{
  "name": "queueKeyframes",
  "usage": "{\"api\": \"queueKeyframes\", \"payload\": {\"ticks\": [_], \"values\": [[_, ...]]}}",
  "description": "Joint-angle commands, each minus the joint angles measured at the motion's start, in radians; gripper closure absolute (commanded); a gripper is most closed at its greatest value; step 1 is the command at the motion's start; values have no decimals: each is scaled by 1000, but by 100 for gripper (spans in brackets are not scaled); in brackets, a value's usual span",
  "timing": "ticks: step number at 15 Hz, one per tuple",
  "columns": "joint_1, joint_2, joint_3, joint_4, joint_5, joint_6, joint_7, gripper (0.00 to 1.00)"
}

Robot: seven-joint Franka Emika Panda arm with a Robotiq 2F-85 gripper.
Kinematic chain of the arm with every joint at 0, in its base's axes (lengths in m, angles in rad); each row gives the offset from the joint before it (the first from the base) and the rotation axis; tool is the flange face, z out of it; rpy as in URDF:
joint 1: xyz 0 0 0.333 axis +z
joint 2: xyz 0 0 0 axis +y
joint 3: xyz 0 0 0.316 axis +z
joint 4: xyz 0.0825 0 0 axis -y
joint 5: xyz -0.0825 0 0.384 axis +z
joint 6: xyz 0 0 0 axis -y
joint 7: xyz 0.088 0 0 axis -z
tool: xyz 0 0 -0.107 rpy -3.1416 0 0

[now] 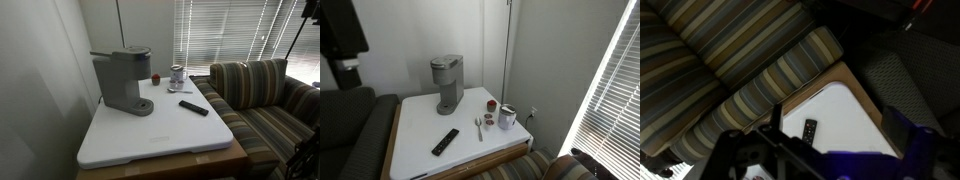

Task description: Press down on the top of the coffeemaker

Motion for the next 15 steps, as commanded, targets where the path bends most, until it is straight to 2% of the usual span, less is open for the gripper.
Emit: {"api": "queueKeyframes", "payload": {"ticks": [1, 6, 14, 15], "values": [[3, 19, 15, 22, 6, -3, -16, 0], [21, 77, 29, 75, -3, 19, -41, 0], [130, 347, 171, 406, -89, 46, -179, 0], [111, 240, 172, 305, -63, 35, -116, 0]]}}
